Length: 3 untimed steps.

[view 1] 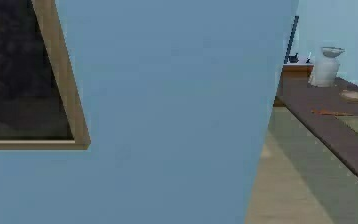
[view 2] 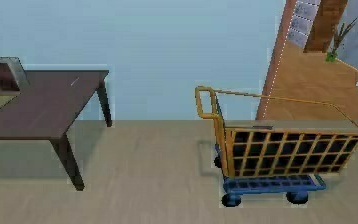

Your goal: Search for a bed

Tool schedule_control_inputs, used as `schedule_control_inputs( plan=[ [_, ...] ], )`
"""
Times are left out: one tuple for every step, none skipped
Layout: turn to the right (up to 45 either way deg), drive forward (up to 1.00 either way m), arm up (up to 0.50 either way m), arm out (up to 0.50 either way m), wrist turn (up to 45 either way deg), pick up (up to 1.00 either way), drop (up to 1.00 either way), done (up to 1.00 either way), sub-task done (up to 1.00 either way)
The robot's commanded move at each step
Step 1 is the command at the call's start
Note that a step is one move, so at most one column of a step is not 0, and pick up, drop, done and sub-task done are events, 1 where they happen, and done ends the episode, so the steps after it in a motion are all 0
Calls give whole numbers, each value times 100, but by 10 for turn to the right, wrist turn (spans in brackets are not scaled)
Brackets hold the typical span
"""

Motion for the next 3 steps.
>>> schedule_control_inputs(
  plan=[
    [450,0,0,0,0,0,0,0,0],
    [210,0,0,0,0,0,0,0,0],
    [0,80,0,0,0,0,0,0,0]
  ],
)
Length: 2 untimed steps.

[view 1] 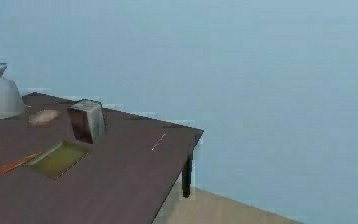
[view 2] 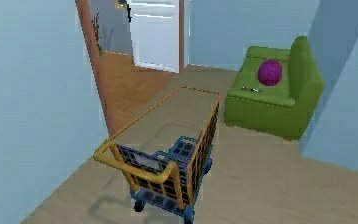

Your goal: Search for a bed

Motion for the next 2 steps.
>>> schedule_control_inputs(
  plan=[
    [210,0,0,0,0,0,0,0,0],
    [30,0,0,0,0,0,0,0,0]
  ],
)
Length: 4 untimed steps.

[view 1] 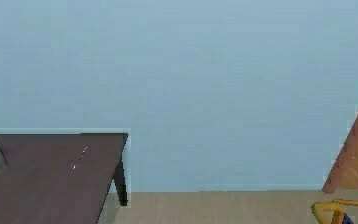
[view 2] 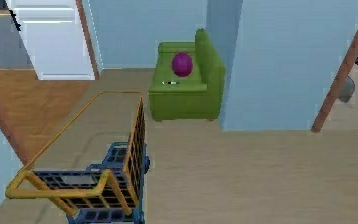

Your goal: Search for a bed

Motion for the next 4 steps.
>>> schedule_control_inputs(
  plan=[
    [0,75,0,0,0,0,0,0,0],
    [450,0,0,0,0,0,0,0,0],
    [330,0,0,0,0,0,0,0,0],
    [0,35,0,0,0,0,0,0,0]
  ],
)
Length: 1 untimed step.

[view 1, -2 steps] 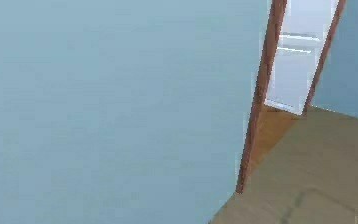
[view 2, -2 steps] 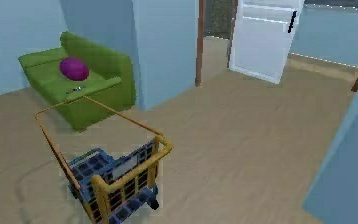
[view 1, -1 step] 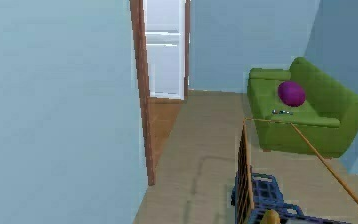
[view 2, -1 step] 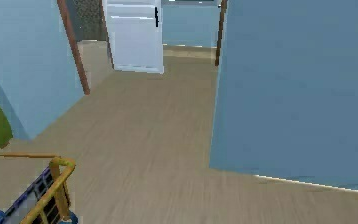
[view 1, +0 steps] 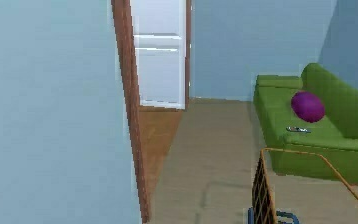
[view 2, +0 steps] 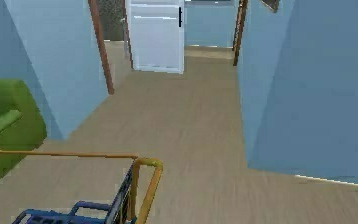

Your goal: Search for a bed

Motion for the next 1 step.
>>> schedule_control_inputs(
  plan=[
    [-450,0,0,0,0,0,0,0,0]
  ],
)
